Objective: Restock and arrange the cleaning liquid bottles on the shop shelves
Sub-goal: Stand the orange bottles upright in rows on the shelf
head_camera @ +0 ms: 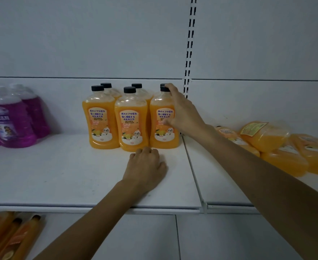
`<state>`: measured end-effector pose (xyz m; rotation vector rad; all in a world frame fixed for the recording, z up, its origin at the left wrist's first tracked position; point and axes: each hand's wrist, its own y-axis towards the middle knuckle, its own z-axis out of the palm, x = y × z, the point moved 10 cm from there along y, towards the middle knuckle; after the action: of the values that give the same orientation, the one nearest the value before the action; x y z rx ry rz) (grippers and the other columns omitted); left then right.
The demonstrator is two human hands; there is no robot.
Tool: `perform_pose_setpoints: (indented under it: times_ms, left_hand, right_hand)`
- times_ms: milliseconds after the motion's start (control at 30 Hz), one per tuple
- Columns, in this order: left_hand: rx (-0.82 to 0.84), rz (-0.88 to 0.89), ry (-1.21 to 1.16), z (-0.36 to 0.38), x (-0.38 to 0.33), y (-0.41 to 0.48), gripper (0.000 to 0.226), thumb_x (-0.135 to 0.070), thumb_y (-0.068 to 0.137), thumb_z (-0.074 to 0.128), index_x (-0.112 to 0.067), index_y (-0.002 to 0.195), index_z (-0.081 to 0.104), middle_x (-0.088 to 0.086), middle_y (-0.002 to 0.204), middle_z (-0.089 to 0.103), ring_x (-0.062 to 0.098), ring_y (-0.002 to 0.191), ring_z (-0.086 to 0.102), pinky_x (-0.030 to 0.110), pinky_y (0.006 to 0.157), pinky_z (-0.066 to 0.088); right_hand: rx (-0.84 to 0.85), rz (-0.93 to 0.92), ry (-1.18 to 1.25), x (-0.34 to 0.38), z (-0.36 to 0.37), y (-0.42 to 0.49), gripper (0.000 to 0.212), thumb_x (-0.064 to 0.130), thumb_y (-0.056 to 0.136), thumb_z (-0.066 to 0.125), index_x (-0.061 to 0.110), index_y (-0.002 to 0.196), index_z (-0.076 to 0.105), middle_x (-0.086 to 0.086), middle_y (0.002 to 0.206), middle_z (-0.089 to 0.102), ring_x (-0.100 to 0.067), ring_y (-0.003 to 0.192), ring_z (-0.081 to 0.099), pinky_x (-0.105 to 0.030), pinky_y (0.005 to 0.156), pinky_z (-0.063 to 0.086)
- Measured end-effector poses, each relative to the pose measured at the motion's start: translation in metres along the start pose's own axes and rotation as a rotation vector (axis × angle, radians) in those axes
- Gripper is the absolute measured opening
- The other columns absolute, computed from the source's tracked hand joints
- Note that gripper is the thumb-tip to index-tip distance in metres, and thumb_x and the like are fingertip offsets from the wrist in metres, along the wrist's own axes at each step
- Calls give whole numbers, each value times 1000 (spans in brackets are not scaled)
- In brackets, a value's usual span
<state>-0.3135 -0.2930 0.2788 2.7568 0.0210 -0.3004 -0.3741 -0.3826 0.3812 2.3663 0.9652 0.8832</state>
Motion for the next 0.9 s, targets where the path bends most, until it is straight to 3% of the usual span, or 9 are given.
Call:
perform_pose_setpoints:
  times_ms: [100,233,433,567,667,767,833,900]
  left_hand:
    - [-42,111,-196,-10,-17,2,26,-23,92,55,-11,112,63,1,118,59,16,108,53,19,86,40]
    - [-95,160,-252,-19,-47,13,25,-21,90,57,-13,113,62,3,120,60,17,109,53,22,86,38]
    - [-62,209,-293,-3,-118,55,32,-31,92,54,-17,120,57,2,124,57,17,115,51,28,92,41]
    - [-50,217,-410,3,-173,79,39,-38,93,51,-16,124,56,1,125,58,14,112,53,23,85,39]
    - [3,185,-474,15,-203,94,57,-50,86,55,-18,132,46,0,131,55,15,115,52,29,90,44]
    - [85,151,-428,36,-230,102,76,-62,76,61,-24,137,35,-1,134,51,17,117,50,30,87,43]
    - [49,115,-311,41,-241,107,85,-69,69,64,-24,135,34,0,130,52,19,116,50,33,89,43]
    - [-17,98,-135,40,-251,110,87,-69,69,63,-22,135,32,3,127,52,22,115,50,36,90,42]
  right_hand:
    - [4,16,-71,-2,0,-1,107,17,75,79,23,150,3,-7,151,30,-26,128,45,-39,95,45]
    - [79,90,-26,-25,-15,-2,112,31,75,78,19,151,-4,-11,158,12,-28,142,23,-42,110,30]
    - [67,182,-114,-97,-88,-13,78,43,84,66,16,145,26,-10,143,42,-27,127,45,-46,101,43]
    - [0,315,-118,-161,-142,-33,57,44,89,59,14,134,42,-10,133,52,-25,117,53,-40,96,46]
    - [152,530,-207,-217,-153,-57,55,50,91,51,10,128,47,-11,129,54,-27,106,56,-38,85,49]
    - [406,744,-141,-252,-135,-82,51,56,87,52,9,108,56,-11,103,64,-25,84,63,-34,69,53]
    - [408,766,-29,-258,-130,-84,46,50,88,54,6,103,58,-10,91,65,-25,77,65,-35,66,56]
    - [371,770,71,-261,-128,-83,44,44,89,54,4,106,58,-12,91,66,-27,77,67,-37,68,58]
